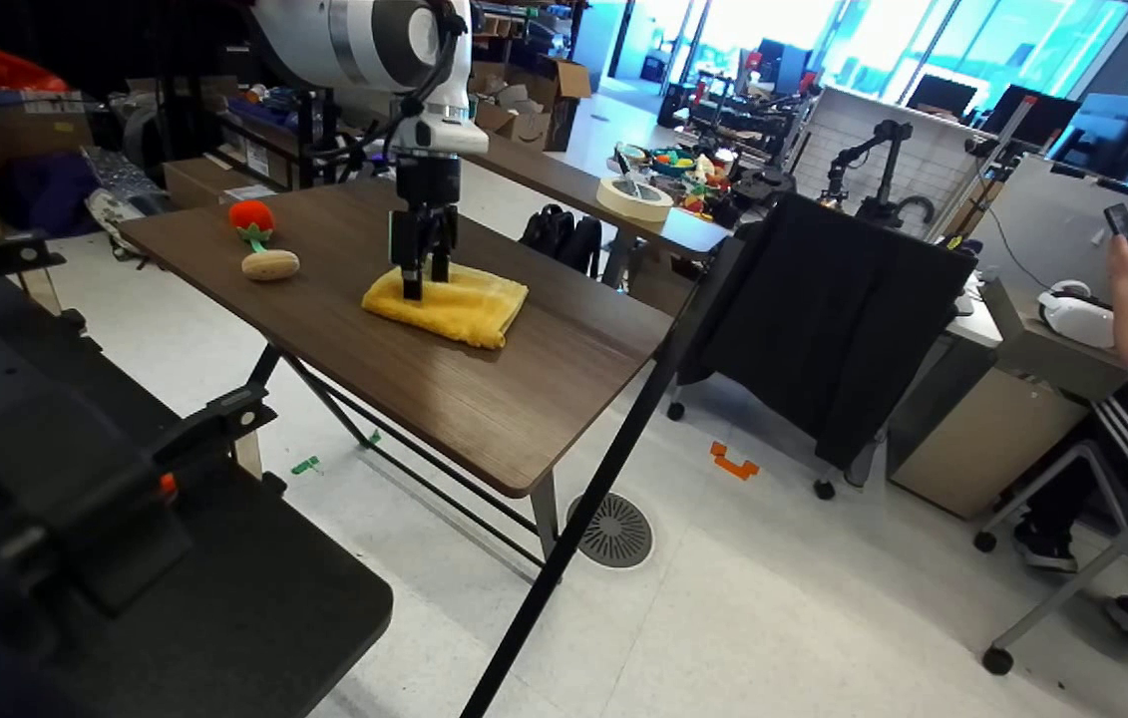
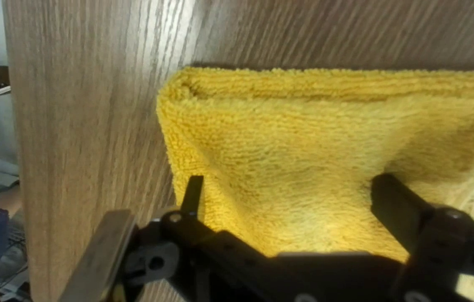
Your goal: Use the towel to wipe the table
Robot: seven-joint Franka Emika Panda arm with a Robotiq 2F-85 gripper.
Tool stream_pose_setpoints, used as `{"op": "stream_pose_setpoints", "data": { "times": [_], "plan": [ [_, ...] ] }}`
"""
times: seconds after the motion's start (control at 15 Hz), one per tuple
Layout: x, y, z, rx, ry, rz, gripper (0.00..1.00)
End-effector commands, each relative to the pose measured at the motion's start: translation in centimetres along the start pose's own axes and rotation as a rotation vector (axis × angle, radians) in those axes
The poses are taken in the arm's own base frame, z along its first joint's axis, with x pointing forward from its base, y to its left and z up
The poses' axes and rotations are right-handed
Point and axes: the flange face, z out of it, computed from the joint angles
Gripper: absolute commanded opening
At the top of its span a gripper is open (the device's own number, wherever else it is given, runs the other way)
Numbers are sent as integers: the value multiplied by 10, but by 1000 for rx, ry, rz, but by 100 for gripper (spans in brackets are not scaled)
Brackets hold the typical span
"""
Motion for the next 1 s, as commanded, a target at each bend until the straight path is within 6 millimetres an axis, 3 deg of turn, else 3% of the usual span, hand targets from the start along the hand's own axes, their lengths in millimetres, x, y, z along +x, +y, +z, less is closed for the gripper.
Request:
{"op": "stream_pose_setpoints", "data": {
  "times": [0.0, 0.93],
  "plan": [
    [-5, -8, 4, -26, -42, -34, 100],
    [-17, -30, 7, 94, -111, -814, 100]
  ]
}}
